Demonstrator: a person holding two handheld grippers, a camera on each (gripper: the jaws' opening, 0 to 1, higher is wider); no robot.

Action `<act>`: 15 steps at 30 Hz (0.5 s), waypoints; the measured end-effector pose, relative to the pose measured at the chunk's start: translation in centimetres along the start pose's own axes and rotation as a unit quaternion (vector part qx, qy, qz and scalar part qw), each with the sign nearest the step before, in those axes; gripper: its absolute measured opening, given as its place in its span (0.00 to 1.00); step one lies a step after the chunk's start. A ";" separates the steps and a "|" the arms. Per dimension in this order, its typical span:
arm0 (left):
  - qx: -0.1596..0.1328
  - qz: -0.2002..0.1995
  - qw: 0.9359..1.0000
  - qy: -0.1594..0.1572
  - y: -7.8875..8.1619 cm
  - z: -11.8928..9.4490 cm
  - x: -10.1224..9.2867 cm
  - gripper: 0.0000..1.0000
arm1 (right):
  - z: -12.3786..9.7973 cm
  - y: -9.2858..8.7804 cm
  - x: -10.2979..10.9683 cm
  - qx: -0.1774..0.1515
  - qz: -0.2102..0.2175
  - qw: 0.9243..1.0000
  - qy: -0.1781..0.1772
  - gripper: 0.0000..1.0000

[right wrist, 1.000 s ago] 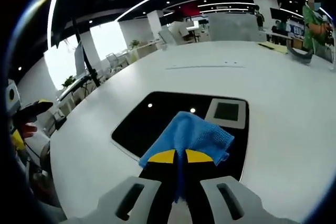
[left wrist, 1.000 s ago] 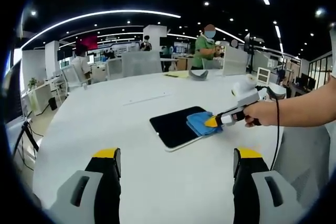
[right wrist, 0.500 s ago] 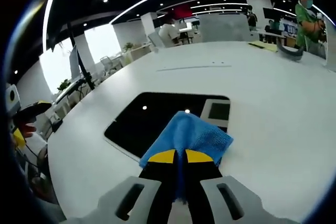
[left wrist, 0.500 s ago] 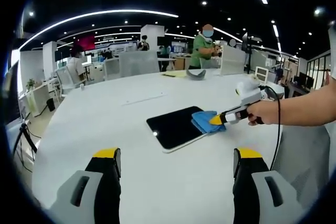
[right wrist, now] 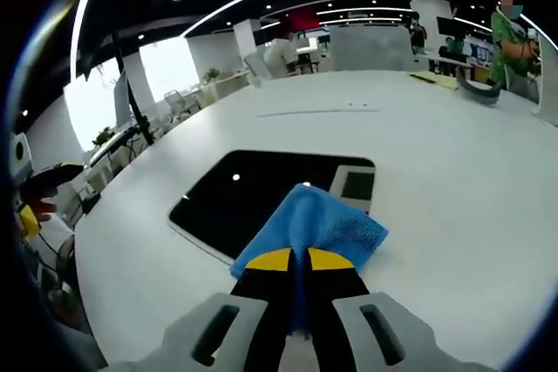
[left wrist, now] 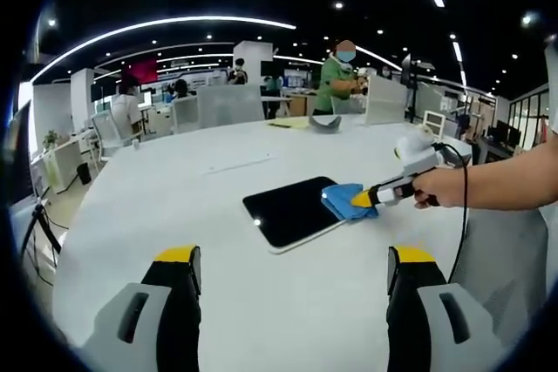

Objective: Wipe the mirror surface with the cleaning cloth until all visible marks leave the cleaned area.

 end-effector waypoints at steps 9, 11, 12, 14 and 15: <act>0.002 -0.008 1.000 0.008 -0.5 -0.5 0.1 0.89 | 0.0 0.0 -0.1 -0.003 0.016 1.000 0.002 0.01; 0.002 -0.009 1.000 0.010 -0.5 -0.6 0.1 0.89 | 0.1 0.1 -0.2 -0.002 0.017 1.000 0.003 0.01; 0.002 -0.009 1.000 0.011 -0.5 -0.6 0.1 0.89 | 0.2 0.1 -0.2 -0.001 0.018 1.000 0.003 0.01; 0.003 -0.008 1.000 0.012 -0.6 -0.7 0.2 0.89 | 0.3 0.2 -0.2 -0.001 0.020 1.000 0.004 0.01; 0.003 -0.009 1.000 0.012 -0.6 -0.7 0.2 0.89 | 0.3 0.2 -0.2 0.000 0.020 1.000 0.004 0.01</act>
Point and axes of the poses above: the point that each gripper's makers call its tool centre point, and the gripper's own axes: z roughly forward along the fingers, x roughly to its left, y roughly out of its top, the point moved 3 cm from there along -z, roughly backward along the fingers, and after that the axes turned 6 degrees about z, right-handed, at the moved point
